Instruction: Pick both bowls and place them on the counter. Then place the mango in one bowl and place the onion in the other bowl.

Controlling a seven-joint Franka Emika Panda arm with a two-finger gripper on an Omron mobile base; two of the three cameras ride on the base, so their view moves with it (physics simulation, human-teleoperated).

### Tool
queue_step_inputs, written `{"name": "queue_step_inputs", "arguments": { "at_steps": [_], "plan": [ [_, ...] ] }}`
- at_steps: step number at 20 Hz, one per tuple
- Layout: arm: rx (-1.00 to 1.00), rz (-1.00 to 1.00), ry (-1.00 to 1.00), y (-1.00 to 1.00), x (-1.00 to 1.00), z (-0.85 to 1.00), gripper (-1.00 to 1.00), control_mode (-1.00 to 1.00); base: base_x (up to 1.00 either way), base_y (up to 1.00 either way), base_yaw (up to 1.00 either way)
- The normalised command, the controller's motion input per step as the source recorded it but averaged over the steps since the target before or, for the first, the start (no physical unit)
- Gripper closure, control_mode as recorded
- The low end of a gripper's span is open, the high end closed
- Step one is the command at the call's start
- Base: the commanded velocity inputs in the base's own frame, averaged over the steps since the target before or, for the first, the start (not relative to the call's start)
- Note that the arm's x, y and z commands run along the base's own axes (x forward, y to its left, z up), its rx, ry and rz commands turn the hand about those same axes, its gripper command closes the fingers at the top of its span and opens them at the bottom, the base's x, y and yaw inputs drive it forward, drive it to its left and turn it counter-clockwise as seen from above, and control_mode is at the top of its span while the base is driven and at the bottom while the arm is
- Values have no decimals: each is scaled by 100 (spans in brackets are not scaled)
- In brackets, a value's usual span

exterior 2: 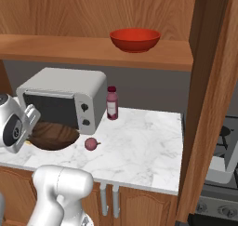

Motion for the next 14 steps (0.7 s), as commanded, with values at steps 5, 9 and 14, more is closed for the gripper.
{"name": "queue_step_inputs", "arguments": {
  "at_steps": [5,9,14],
  "plan": [
    [-4,-4,7,7,15,-31,100,-100,0,0,0],
    [-5,-2,8,9,26,-22,100,-100,0,0,0],
    [-6,0,5,10,26,-20,100,-100,0,0,0]
  ]
}}
